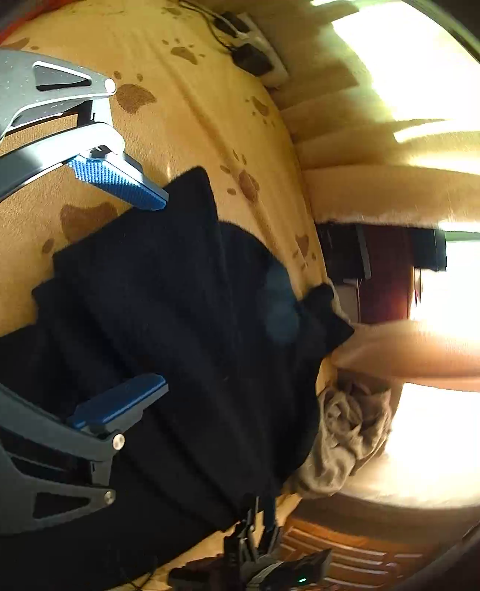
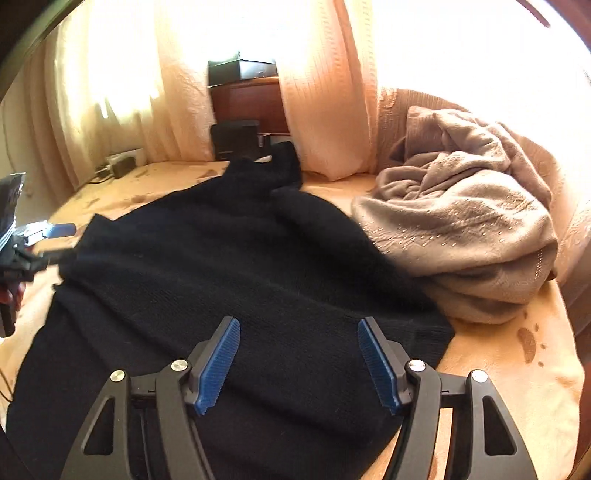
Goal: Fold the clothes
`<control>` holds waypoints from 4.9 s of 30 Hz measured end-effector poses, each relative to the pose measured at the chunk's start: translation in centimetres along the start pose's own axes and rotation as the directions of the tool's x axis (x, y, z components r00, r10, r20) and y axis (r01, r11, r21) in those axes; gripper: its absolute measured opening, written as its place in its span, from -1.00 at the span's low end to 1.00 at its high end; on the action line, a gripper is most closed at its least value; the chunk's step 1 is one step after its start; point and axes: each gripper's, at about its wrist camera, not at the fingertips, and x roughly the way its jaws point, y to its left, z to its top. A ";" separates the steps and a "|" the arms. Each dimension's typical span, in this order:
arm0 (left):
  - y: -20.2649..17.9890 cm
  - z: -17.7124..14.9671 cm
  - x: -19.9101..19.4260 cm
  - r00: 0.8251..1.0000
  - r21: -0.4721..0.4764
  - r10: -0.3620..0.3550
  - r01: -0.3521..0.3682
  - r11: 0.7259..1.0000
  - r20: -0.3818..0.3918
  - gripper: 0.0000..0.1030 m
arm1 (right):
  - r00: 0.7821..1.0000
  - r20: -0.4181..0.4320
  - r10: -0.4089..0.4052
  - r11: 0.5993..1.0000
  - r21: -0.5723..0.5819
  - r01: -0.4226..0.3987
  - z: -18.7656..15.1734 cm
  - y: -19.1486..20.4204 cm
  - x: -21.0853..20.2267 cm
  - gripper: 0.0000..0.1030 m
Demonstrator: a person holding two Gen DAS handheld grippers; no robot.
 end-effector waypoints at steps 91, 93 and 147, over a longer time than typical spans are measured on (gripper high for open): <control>-1.4 4.8 9.6 0.935 -0.416 -0.327 0.356 0.837 0.141 0.99 | 0.975 0.008 0.220 0.973 -0.067 -0.219 19.4 0.6 11.7 0.08; -1.3 4.8 9.7 0.933 -0.416 -0.329 0.359 0.836 0.146 0.99 | 0.976 -0.016 0.219 0.973 -0.065 -0.219 19.9 0.1 13.0 -0.26; 0.1 4.6 9.7 0.898 -0.474 -0.380 0.439 0.763 0.221 0.99 | 0.908 -0.001 0.420 0.742 -0.575 -0.344 12.4 6.3 -1.8 -0.76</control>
